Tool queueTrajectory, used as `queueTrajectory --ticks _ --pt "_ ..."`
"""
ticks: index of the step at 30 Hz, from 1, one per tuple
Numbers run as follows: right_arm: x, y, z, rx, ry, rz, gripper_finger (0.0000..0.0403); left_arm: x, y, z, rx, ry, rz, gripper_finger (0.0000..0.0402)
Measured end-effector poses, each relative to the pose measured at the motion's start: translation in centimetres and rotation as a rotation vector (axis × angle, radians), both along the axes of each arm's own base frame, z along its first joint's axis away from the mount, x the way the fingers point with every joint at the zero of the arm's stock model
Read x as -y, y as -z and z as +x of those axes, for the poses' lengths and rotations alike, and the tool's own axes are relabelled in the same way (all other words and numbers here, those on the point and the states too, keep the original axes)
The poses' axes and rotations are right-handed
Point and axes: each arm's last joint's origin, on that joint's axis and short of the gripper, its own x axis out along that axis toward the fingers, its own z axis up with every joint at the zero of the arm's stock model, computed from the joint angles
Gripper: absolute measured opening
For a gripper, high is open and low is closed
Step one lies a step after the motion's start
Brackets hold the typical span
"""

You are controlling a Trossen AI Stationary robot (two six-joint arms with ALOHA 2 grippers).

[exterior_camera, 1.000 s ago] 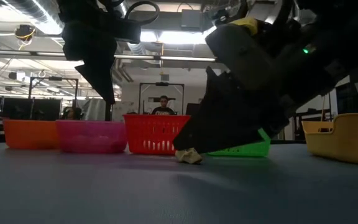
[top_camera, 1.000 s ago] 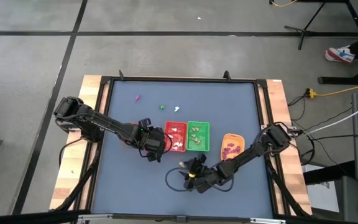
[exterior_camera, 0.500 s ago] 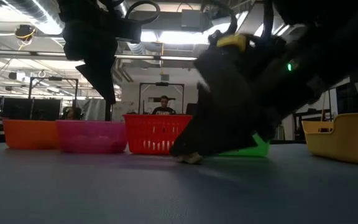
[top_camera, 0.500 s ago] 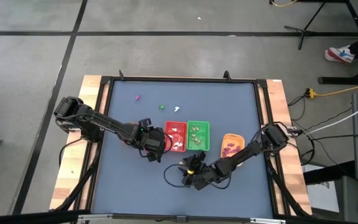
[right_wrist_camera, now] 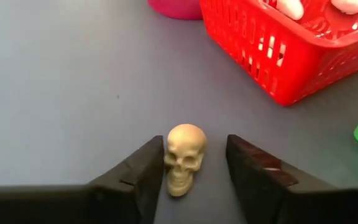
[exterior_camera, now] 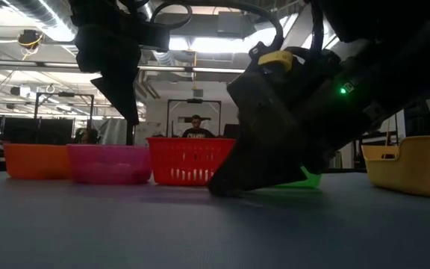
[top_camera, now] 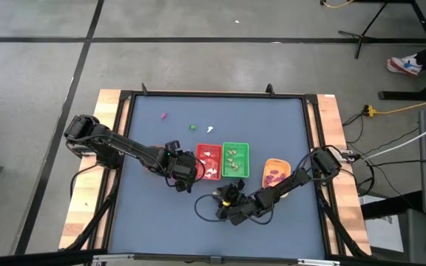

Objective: Sort Halloween decoration
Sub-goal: Put the yellow skull toy into the pink bowl

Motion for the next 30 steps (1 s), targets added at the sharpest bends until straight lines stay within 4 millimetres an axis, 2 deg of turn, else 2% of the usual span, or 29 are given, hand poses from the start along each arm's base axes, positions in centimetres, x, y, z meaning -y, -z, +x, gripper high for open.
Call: queueTrajectory --ticks 7,13,25,30 --pt "0.06 0.06 -0.01 -0.001 0.004 -0.001 0.0111 0.0 0.01 0.0 0.0 0.0 0.0 0.0159" --pt "0.05 0.05 0.0 0.0 0.002 0.003 0.0073 0.0 0.0 0.0 0.0 -0.001 0.0 0.0159" --pt "0.0 0.01 0.01 0.0 -0.004 0.009 0.0084 0.01 0.04 -0.06 -0.011 0.002 -0.013 0.0159" --pt "-0.52 -0.87 0.74 -0.003 -0.059 0.029 0.0073 0.06 0.14 -0.39 -0.048 0.003 -0.038 0.0159"
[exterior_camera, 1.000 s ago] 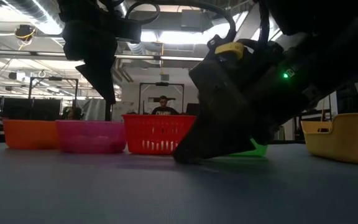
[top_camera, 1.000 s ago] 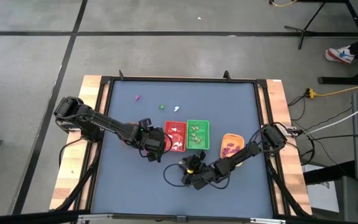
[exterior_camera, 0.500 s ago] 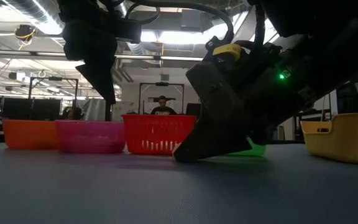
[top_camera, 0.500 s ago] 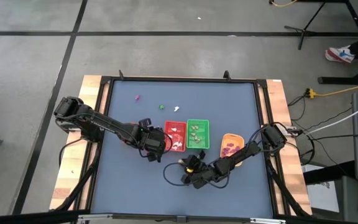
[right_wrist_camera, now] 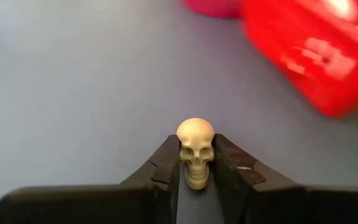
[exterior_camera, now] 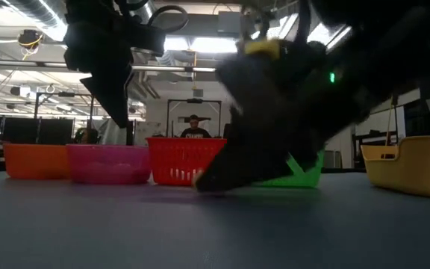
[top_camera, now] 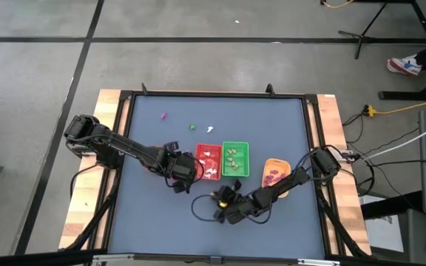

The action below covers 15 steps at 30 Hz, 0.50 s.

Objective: Sort Halloween decoration
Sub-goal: Put the yellow skull toy into the pink bowl

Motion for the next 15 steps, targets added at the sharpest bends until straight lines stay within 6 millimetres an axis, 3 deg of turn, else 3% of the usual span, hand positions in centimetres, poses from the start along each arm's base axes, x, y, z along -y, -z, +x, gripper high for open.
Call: queueTrajectory --ticks 8,15 --pt "-1.8 -3.4 2.5 0.051 -0.179 -0.013 0.0077 0.2 -0.6 -0.6 0.0 -0.031 -0.081 0.0156" --pt "-2.3 -6.9 4.7 0.126 -0.261 -0.162 0.0075 0.5 -3.7 -2.6 0.09 -0.022 -0.101 0.0156"
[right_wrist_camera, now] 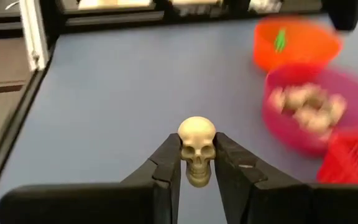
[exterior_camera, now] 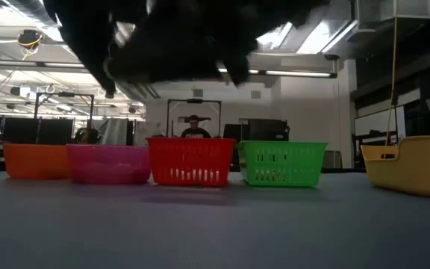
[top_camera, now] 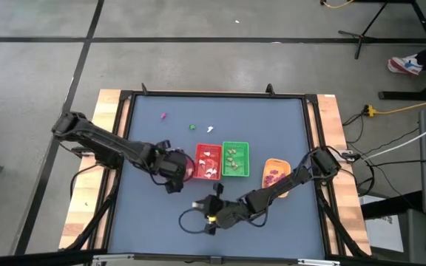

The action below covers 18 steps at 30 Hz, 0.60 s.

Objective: Sort Halloween decoration
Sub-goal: Put the yellow skull toy into the pink bowl

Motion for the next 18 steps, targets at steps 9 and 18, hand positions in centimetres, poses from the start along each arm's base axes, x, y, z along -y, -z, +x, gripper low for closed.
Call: queueTrajectory --ticks 9,18 --pt "4.8 -3.0 3.8 0.053 -0.007 -0.083 0.0075 -0.8 -4.0 -3.0 0.157 -0.026 -0.004 0.0156" --pt "11.8 -2.9 6.0 0.029 -0.041 0.012 0.0074 -2.1 -7.0 -5.9 0.306 -0.082 0.082 0.0156"
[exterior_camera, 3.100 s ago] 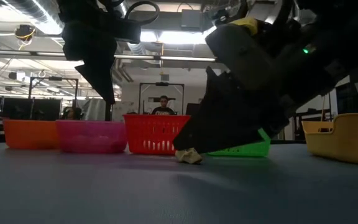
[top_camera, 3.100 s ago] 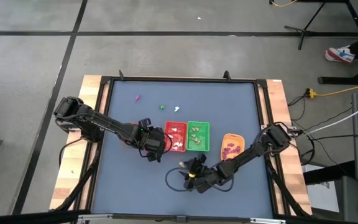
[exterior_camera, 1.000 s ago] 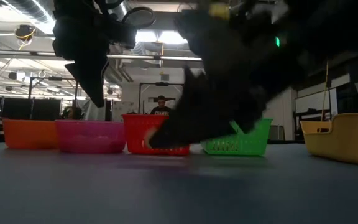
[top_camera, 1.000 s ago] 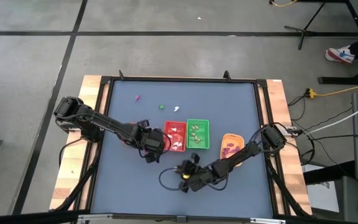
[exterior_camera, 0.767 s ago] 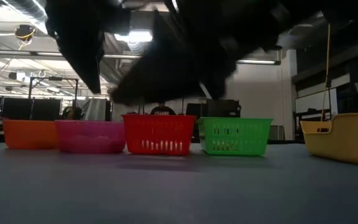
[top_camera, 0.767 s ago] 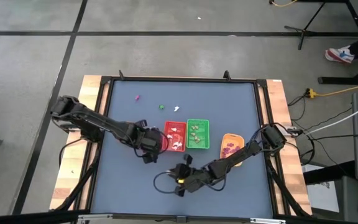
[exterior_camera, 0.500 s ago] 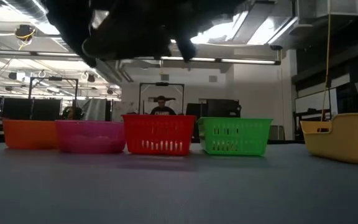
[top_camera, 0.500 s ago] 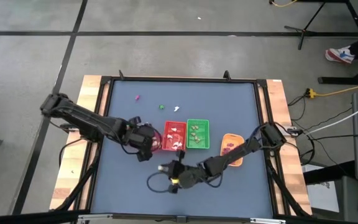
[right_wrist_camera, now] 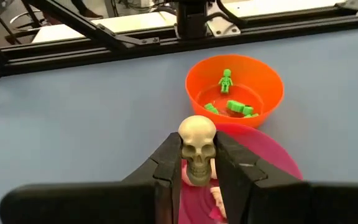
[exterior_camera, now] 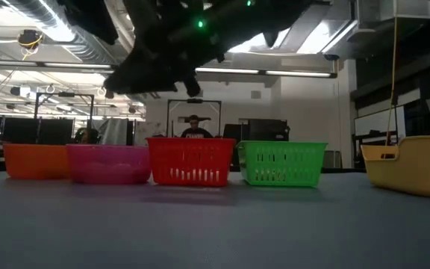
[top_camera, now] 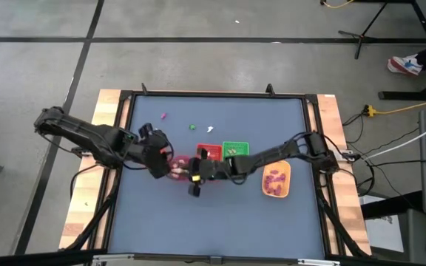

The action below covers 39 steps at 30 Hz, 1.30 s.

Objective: Sort Halloween decoration
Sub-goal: Put the yellow skull toy into the pink bowl, then put the green skeleton toy into the orange bowl

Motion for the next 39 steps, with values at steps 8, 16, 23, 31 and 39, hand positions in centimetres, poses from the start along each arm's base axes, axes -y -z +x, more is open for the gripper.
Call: queueTrajectory --ticks 8,16,23,31,39 --pt "3.3 0.1 0.6 -0.011 -0.018 0.056 0.0074 -0.8 -1.4 -1.8 0.08 -0.04 0.047 0.0156" --pt "3.7 0.2 0.6 -0.013 -0.033 0.069 0.0121 -0.8 -1.5 -1.9 0.058 0.008 0.081 0.0156" --pt "3.6 0.2 0.6 -0.013 -0.029 0.066 0.0194 -0.8 -1.5 -1.9 0.053 0.017 0.088 0.0156" --pt "3.6 0.3 0.4 -0.05 -0.062 0.081 0.0213 -0.8 -1.5 -1.8 0.062 -0.003 0.072 0.0156" --pt "3.4 -4.7 -2.5 -0.131 -0.164 0.024 0.0211 -2.5 -1.7 -1.2 0.104 -0.094 0.057 0.0156"
